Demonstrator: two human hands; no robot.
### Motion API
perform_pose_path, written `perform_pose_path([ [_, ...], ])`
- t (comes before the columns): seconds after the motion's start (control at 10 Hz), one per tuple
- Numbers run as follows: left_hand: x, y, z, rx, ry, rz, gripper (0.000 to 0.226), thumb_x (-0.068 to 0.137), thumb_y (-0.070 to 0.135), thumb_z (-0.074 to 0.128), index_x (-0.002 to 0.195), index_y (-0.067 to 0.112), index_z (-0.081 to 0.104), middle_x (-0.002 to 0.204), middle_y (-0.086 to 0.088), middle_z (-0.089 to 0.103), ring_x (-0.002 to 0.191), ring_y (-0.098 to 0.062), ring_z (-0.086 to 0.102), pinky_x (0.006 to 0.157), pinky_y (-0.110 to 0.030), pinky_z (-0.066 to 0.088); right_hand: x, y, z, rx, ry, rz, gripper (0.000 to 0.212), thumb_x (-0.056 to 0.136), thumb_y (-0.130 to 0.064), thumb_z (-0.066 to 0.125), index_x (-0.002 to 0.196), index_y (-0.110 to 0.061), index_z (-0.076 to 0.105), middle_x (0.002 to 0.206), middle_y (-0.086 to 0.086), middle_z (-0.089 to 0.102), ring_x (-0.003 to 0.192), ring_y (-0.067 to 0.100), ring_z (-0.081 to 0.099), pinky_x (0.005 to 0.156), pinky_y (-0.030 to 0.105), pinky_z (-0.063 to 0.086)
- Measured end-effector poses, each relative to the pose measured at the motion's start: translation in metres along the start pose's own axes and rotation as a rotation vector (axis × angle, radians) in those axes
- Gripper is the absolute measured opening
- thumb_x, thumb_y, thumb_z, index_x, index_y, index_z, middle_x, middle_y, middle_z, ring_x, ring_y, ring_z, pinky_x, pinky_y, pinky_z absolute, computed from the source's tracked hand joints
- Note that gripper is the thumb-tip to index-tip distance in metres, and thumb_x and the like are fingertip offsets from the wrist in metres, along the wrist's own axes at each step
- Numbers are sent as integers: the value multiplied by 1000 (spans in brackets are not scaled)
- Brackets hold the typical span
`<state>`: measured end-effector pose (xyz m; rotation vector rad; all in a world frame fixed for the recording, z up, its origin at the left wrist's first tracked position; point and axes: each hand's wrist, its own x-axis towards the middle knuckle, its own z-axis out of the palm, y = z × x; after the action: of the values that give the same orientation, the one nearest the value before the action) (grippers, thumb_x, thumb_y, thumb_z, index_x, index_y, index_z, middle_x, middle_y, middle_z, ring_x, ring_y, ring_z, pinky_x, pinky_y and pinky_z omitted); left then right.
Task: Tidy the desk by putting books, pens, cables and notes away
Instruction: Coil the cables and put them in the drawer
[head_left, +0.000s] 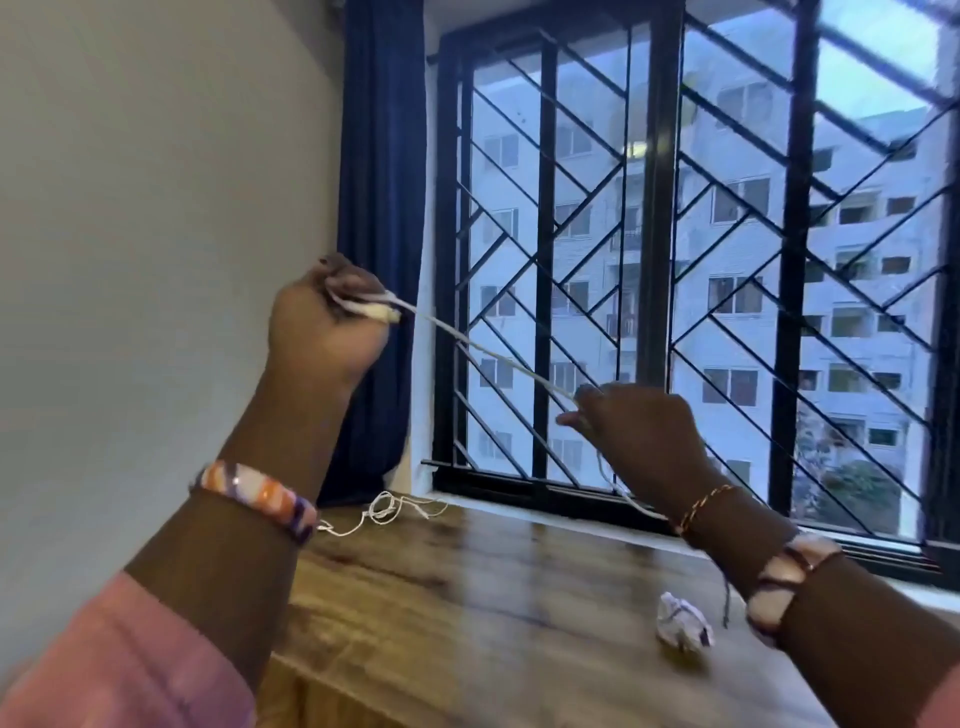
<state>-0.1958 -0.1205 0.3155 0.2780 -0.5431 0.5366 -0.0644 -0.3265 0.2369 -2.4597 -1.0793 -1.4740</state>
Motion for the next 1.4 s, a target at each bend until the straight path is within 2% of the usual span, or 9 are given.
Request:
perform_pose_path([
  [0.3, -19, 142, -15, 302, 376, 451, 29, 93, -2, 15, 93, 6, 43, 61, -6, 58, 47, -10, 54, 60, -23, 50, 1, -133, -57, 181, 13, -106, 15, 88, -29, 59, 86, -15, 62, 89, 6, 59, 61, 31, 62, 49, 29, 33],
  [0.5, -70, 203, -54, 2779, -108, 785, 32, 96, 19, 27, 94, 0, 53, 82, -20, 63, 71, -36, 64, 64, -43, 50, 15, -196, -85, 239, 95, -47, 36, 81, 7, 44, 106, -14, 61, 98, 10, 60, 91, 33, 58, 66, 31, 34],
  [0.6, -105, 200, -39, 2773, -518, 275, 59, 91, 55, 21, 83, 7, 55, 70, -13, 61, 63, -30, 61, 57, -38, 46, 26, -190, -100, 225, 68, 27, 35, 81, 5, 44, 102, -13, 65, 100, 11, 60, 96, 35, 57, 71, 35, 41],
  [0.7, -127, 185, -13, 2254, -522, -286, 51, 82, 57, 31, 65, 17, 57, 53, 0, 54, 47, -12, 48, 48, -24, 40, 33, -175, -102, 262, 54, 43, 32, 81, 4, 49, 96, -15, 70, 97, 11, 63, 95, 34, 58, 71, 33, 40],
  [0.9, -123, 165, 23, 1052, -412, -441, 38, 92, 36, 42, 63, 14, 53, 35, 5, 38, 31, -4, 33, 34, -14, 33, 33, -160, -91, 379, 178, 133, 24, 80, 6, 58, 86, -11, 73, 99, 9, 64, 93, 33, 60, 73, 43, 52],
  [1.0, -101, 133, 23, 450, -328, -330, 33, 91, 31, 40, 65, 14, 52, 34, 5, 42, 30, -3, 37, 33, -10, 34, 30, -147, -82, 134, 377, 97, 33, 69, 12, 63, 83, -16, 72, 107, 12, 61, 97, 39, 57, 78, 42, 41],
  [1.2, -11, 95, 4, -131, -41, 51, 44, 101, 13, 30, 67, 3, 55, 48, -3, 62, 36, -9, 52, 40, -17, 47, 22, -71, -7, 525, 67, 328, 31, 85, 5, 53, 91, -25, 54, 70, -1, 62, 55, 18, 59, 47, 28, 47],
  [1.3, 52, 79, -21, 25, 164, 396, 30, 96, -2, 28, 72, 8, 42, 61, -10, 65, 42, -11, 54, 48, -19, 51, 31, -51, 28, 658, -105, 220, 11, 87, -16, 62, 77, -19, 59, 50, -9, 49, 41, 4, 42, 45, 21, 37],
  [1.4, 103, 56, -68, 833, 262, 713, 30, 95, 2, 30, 71, 12, 45, 70, -5, 60, 49, -4, 54, 58, -21, 45, 53, -37, 45, 795, -166, 139, 26, 84, -30, 64, 68, -10, 67, 45, -4, 44, 39, 4, 39, 42, 12, 30],
])
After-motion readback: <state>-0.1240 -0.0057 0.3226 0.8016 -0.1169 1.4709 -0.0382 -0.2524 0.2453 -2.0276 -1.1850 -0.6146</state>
